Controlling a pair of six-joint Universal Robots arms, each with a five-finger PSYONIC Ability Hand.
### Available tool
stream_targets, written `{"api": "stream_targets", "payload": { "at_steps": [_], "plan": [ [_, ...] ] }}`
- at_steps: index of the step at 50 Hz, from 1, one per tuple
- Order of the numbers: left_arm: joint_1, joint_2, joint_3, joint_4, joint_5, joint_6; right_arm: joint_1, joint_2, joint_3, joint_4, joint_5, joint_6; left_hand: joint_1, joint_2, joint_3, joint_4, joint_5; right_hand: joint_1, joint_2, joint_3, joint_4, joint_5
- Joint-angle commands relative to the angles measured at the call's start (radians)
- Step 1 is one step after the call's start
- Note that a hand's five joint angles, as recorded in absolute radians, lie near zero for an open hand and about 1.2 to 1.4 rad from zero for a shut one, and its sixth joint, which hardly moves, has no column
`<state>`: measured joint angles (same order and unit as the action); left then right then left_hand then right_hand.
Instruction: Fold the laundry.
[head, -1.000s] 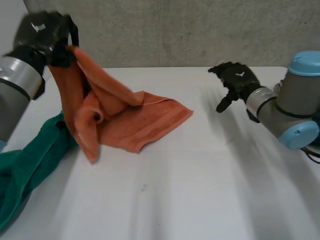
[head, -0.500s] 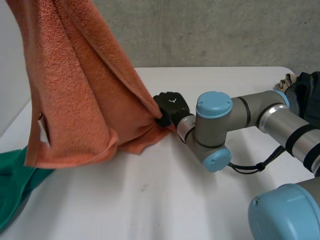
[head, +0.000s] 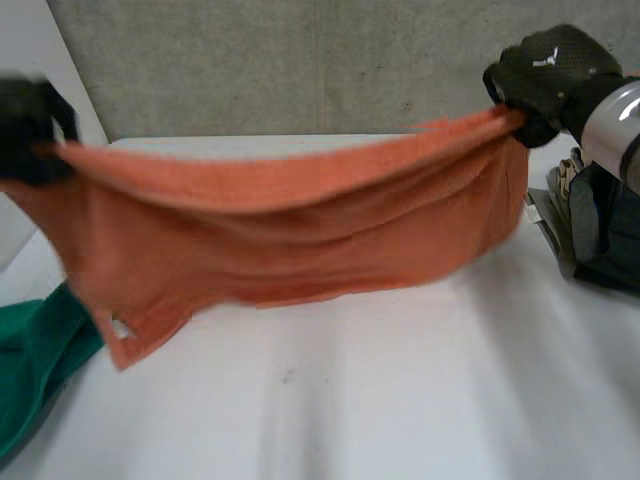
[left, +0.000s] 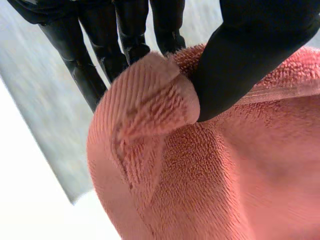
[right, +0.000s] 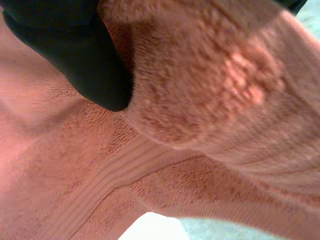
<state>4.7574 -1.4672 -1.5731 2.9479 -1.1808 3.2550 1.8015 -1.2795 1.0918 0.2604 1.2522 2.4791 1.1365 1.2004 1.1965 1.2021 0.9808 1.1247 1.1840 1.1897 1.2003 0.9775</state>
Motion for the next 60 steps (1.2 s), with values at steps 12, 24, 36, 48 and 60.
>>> {"api": "stream_targets", "payload": {
  "at_steps": [12, 24, 36, 48, 60],
  "plan": [
    [-0.162, -0.580, 0.560, 0.575, -0.295, 0.161, 0.035, 0.394, -0.383, -0.463, 0.209, 0.027, 0.260, 0.196, 0.200, 0.194, 0.241, 0.272, 0.212, 0.207, 0.196, 0.244],
    [-0.168, -0.561, 0.659, 0.609, -0.307, -0.092, 0.033, 0.279, -0.166, -0.920, 0.098, 0.173, 0.260, 0.196, 0.200, 0.194, 0.241, 0.272, 0.212, 0.207, 0.196, 0.244],
    [-0.151, -0.492, 0.138, 0.649, -0.293, -0.024, -0.042, 0.318, 0.066, -0.643, 0.033, 0.247, 0.260, 0.196, 0.200, 0.194, 0.241, 0.272, 0.212, 0.207, 0.196, 0.244],
    [-0.154, -0.570, -0.100, 0.803, -0.227, 0.097, -0.103, 0.492, 0.062, -0.403, 0.009, 0.294, 0.260, 0.196, 0.200, 0.194, 0.241, -0.363, -0.422, -0.428, -0.438, -0.390],
    [-0.125, -0.470, -0.183, 0.620, -0.197, 0.107, -0.142, 0.408, 0.143, -0.265, -0.010, 0.287, 0.260, 0.196, 0.200, 0.194, 0.241, 0.272, 0.212, 0.207, 0.196, 0.244]
  ]
}}
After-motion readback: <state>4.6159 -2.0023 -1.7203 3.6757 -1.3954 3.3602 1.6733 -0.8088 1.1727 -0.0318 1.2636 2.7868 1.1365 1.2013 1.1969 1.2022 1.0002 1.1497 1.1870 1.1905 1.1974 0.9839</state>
